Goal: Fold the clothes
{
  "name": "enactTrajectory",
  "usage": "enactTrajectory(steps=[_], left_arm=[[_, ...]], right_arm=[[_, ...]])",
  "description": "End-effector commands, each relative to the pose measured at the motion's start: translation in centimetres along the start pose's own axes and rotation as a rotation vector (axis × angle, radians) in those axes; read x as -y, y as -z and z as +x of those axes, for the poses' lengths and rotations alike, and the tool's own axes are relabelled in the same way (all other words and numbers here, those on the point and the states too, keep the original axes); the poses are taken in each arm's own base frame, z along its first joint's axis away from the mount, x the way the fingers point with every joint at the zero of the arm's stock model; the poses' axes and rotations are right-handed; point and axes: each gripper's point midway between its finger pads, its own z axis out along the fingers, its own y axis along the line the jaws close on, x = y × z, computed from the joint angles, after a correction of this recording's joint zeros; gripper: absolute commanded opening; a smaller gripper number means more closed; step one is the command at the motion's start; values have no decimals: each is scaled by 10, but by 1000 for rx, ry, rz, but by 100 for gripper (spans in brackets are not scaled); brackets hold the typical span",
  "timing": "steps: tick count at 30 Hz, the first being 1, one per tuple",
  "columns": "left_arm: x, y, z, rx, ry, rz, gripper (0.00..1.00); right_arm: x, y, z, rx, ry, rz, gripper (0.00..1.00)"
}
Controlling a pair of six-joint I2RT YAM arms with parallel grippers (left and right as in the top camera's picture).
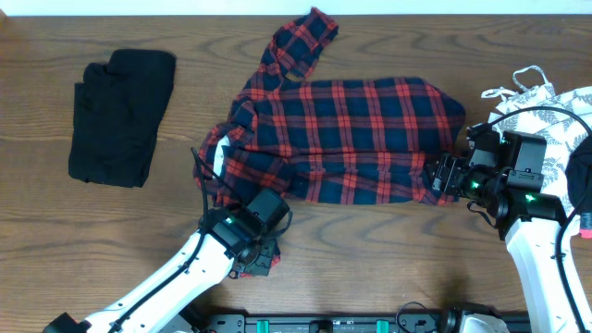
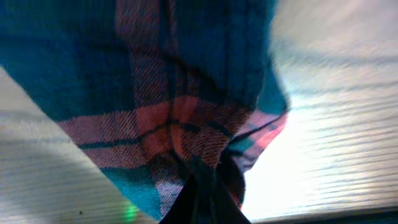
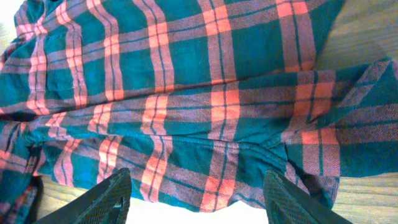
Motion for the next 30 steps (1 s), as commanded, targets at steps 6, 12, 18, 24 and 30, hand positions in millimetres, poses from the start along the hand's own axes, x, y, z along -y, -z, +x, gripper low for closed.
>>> enactTrajectory(steps=[6,12,18,24,30], left_arm=[[44,98,-90,357,-25,163,6],[49,147,-145,598,33,226,6],[49,177,-200,809,94,299,6],[63,167,-228,844,88,336,6],[66,154,-238,835,90,326,6]], right_arm=[[-1,0,-1,-7,12,2,72],[-1,0,0,-8,11,3,73],[-4,0,0,-11,17,-18,73],[-48,5,6,-19,219,-264,70],[-94,4,22,-33,444,-420,76]])
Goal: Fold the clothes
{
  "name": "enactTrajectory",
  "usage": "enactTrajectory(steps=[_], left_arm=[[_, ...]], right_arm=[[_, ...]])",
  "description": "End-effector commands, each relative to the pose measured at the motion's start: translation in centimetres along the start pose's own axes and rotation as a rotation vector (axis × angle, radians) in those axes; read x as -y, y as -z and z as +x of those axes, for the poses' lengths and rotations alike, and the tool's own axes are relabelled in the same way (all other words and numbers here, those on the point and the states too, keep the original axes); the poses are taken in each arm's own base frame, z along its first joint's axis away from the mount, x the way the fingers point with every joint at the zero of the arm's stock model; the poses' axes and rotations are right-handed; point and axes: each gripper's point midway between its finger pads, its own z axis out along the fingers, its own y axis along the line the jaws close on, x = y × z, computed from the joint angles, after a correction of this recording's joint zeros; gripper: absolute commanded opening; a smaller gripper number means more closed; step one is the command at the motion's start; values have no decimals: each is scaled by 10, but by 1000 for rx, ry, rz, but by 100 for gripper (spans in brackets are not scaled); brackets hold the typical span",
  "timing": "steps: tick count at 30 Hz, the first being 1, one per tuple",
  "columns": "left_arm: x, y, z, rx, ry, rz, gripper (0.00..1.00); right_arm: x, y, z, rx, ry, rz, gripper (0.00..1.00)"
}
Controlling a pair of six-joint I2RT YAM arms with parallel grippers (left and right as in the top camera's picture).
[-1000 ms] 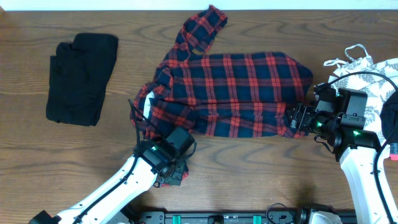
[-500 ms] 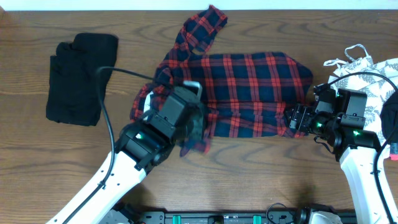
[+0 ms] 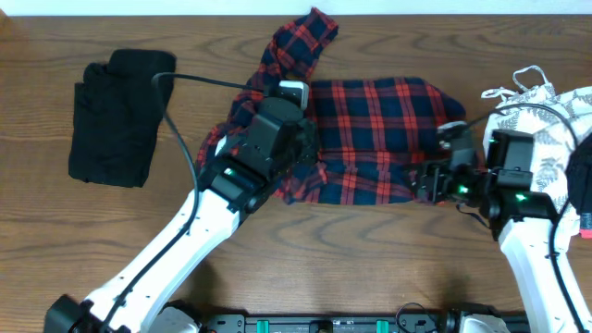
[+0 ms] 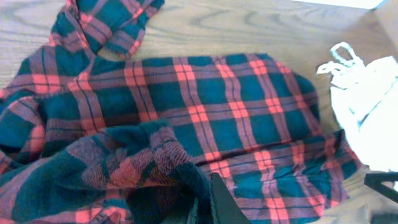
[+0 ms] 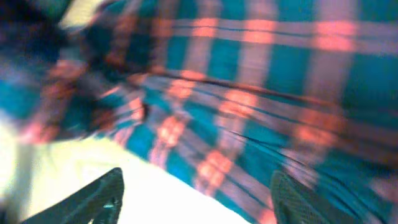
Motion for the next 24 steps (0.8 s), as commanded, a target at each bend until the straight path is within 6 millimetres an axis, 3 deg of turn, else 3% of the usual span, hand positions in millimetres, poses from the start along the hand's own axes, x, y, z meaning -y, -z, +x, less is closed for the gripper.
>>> enactTrajectory(steps=[1,6,10,16,24], left_arm=[[1,1,-12,39,-9,4,6],[-22,3,-22,95,-71,-132,6],[-46,8,-28,126,-151,-280,6],[-48,2,-23,101,-177,-290,6],[-48,2,-23,101,-177,-290,6]], right_arm=[[-34,-11,-2,-6,182,-132,77],[-59,-38,-1,-24,315,-201,81],[-62,-66,8,-70,308,-212,81],[-87,-102,28,-131,321,-346,74],[-84,-149,46,-160,346,-346,80]])
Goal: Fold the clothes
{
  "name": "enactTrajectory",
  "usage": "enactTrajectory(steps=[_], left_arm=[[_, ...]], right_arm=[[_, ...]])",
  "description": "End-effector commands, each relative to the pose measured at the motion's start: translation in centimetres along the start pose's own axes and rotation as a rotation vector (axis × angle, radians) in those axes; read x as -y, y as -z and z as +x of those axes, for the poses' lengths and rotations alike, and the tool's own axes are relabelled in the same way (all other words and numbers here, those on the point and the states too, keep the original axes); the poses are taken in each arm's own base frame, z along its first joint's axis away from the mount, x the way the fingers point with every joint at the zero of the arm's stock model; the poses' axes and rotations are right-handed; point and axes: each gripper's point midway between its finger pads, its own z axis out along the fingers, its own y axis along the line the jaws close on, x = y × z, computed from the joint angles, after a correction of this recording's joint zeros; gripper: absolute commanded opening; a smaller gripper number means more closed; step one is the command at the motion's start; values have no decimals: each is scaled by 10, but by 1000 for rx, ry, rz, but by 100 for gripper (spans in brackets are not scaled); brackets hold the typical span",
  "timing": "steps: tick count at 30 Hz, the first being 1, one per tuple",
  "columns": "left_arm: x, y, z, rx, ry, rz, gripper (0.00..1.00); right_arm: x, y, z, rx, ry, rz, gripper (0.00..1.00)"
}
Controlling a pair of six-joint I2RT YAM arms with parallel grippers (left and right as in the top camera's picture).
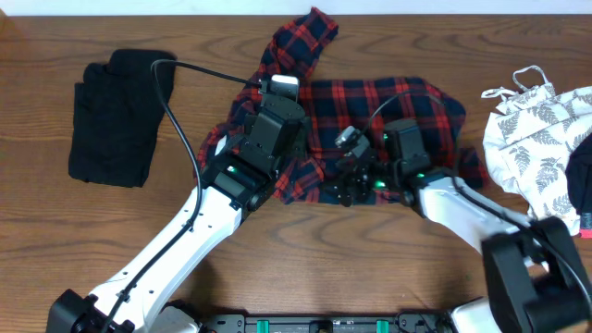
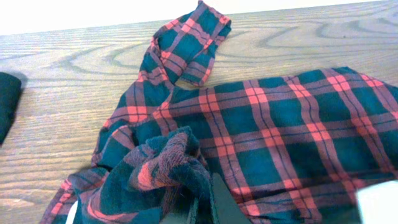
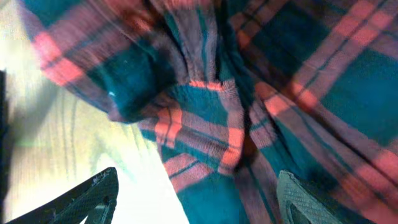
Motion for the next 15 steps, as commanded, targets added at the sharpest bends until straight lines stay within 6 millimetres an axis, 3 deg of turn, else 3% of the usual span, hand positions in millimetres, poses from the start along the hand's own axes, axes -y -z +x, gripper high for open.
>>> enactTrajectory(steps=[1,9,12,15], left_arm=[[-5,-2,-2,3,-16,-30,6],[-6,-2,-1,-2,-18,-32,6],[-6,-2,-1,-2,-18,-32,6],[-6,-2,-1,-2,-18,-32,6]], right_arm=[[4,-13,8,-21,-29,-13,79],[10,-24,16,-28,-69,-22,69],[10,-24,15,-27,-79,-24,60],[8,-24,15,-25,-86,-34,60]])
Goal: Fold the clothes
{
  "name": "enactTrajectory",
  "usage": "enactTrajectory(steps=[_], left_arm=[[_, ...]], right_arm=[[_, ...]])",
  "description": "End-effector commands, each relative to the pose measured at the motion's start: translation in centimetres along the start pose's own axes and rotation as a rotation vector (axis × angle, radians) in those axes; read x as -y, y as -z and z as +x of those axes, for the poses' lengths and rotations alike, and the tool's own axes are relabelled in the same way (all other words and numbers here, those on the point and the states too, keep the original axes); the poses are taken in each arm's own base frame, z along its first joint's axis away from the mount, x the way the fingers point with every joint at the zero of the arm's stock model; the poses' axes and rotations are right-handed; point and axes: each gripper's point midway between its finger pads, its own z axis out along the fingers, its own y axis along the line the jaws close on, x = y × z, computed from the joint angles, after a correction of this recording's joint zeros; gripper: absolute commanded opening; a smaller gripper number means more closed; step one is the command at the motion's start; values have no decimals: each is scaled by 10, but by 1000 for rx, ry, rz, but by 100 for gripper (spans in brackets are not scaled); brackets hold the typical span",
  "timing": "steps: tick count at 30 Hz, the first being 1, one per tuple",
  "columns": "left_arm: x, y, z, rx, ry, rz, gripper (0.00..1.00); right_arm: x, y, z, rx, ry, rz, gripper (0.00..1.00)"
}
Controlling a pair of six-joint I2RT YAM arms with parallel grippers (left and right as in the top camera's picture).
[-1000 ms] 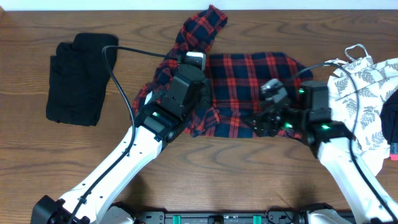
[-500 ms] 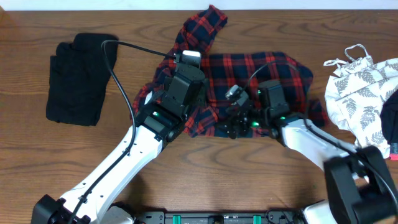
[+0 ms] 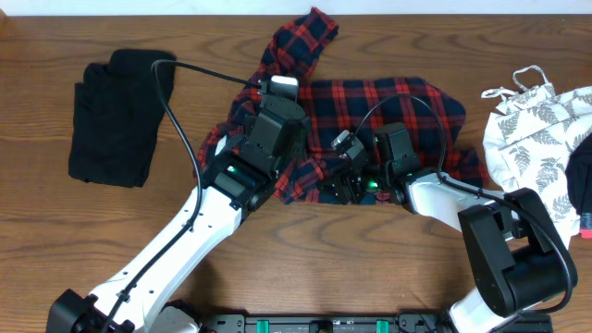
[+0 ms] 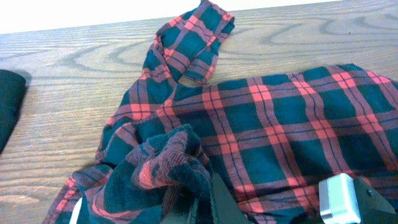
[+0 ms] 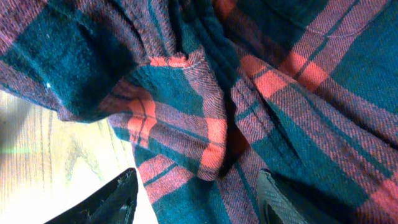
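Observation:
A red and navy plaid shirt (image 3: 388, 111) lies spread at the table's middle, one sleeve (image 3: 301, 42) trailing to the far edge. My left gripper (image 3: 289, 153) sits on the shirt's left part, shut on a bunched wad of its fabric (image 4: 165, 165) that rests on the shirt body. My right gripper (image 3: 335, 188) is at the middle of the near hem. In the right wrist view it (image 5: 196, 205) is open, its fingers (image 5: 115, 202) straddling a folded ridge of hem (image 5: 211, 140).
A folded black garment (image 3: 120, 116) lies at the left. A white leaf-print garment (image 3: 546, 116) is heaped at the right edge. The two arms are close together over the shirt, and a black cable (image 3: 176, 92) arcs from the left arm.
My right gripper has moved slightly left along the near hem, and its jaws stand a little narrower around the fold. The left gripper and its wad of fabric have hardly moved.
First my left gripper held the shirt's lower left part out over the near table, and the right one was open at the right hem. Then the left had brought its fabric onto the shirt body. Then the right gripper was at the mid hem, where it remains.

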Motion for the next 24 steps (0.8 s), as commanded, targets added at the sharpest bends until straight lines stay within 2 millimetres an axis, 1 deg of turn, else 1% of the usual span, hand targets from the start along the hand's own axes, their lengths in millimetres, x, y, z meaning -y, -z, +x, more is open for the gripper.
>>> enactTrajectory(steps=[1,5,8,10,12,14,19,24], left_arm=[[-4,-2,-3,6,-14,-22,6],[-4,-2,-3,6,-14,-22,6],[-4,-2,-3,6,-14,-22,6],[-4,-2,-3,6,-13,-22,6],[-4,-2,-3,6,-13,-22,6],[-4,-2,-3,6,-14,-22,6],[-4,-2,-3,6,-13,-22,6],[-4,-2,-3,6,-13,-22,6]], right_arm=[[-6,-4,-1,-3,-11,-32,61],[-10,-6,0,-9,-3,-38,64],[-13,-8,-2,-4,14,-41,64],[-15,-10,-3,0,23,-44,64],[-12,-10,-3,-2,10,-24,64],[-12,-11,-3,-5,10,-16,59],[-9,-12,-2,-8,-5,3,60],[-11,-19,5,-28,-5,-2,59]])
